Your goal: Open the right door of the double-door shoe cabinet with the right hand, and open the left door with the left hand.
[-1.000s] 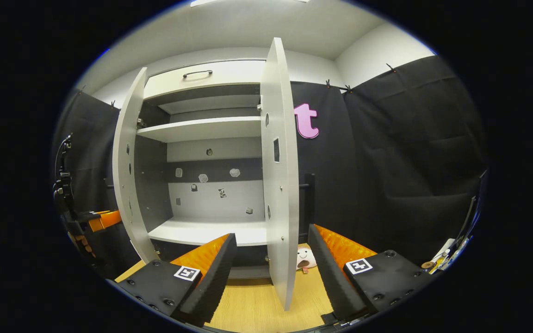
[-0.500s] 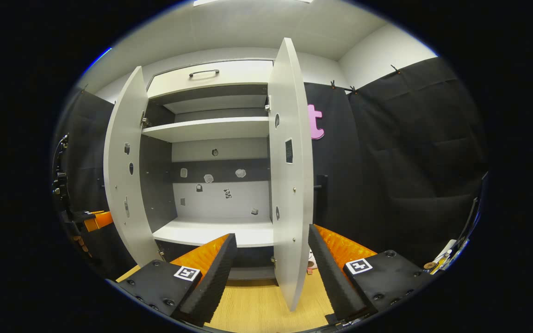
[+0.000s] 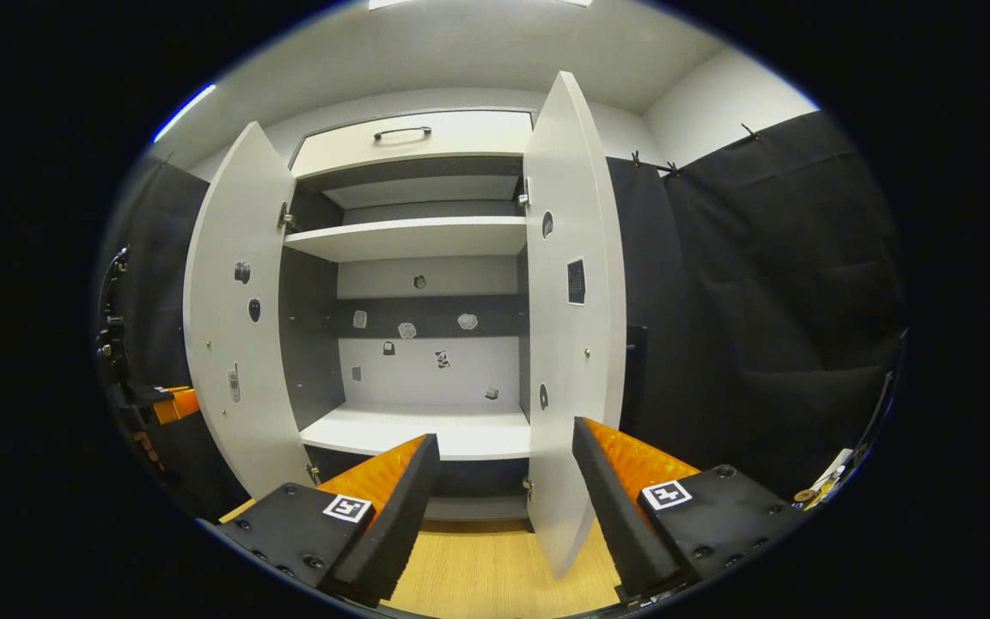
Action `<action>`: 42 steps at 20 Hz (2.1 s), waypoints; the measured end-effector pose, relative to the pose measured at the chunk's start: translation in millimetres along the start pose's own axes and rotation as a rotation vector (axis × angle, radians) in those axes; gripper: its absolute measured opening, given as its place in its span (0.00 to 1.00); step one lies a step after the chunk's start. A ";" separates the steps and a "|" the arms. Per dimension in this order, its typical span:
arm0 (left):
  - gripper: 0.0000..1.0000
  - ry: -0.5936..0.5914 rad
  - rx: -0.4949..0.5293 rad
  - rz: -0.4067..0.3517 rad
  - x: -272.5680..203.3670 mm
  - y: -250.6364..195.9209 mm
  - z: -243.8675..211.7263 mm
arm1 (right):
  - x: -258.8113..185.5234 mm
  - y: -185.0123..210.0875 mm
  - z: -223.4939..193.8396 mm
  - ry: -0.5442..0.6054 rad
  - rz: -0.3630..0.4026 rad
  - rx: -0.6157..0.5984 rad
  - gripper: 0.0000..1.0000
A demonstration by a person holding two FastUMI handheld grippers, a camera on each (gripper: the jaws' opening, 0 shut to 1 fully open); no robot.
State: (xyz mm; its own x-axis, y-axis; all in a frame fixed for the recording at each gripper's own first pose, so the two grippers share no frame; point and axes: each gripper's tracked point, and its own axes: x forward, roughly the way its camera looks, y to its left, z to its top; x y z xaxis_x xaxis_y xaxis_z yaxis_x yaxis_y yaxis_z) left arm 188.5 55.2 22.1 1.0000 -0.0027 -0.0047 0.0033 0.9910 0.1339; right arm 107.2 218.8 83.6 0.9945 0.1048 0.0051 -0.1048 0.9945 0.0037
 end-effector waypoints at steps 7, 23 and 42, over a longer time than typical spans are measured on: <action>0.00 0.008 -0.008 -0.011 -2.5 14.4 -0.2 | -8.1 13.4 6.9 -0.014 0.043 -0.003 0.99; 0.00 0.034 -0.067 0.027 -37.2 34.1 -4.1 | -7.4 6.6 6.6 -0.008 0.039 -0.010 0.98; 0.62 -0.040 -0.082 0.002 -100.3 -52.1 45.6 | -9.1 -7.2 10.3 -0.029 0.020 -0.043 0.98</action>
State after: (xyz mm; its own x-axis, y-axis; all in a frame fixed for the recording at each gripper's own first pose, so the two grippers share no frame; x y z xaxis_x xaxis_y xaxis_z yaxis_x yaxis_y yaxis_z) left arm 88.2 -2.3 60.8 0.9993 -0.0043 0.0358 0.0024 0.9986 0.0525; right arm 98.9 210.7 93.9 0.9916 0.1248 0.0341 -0.1234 0.9916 -0.0395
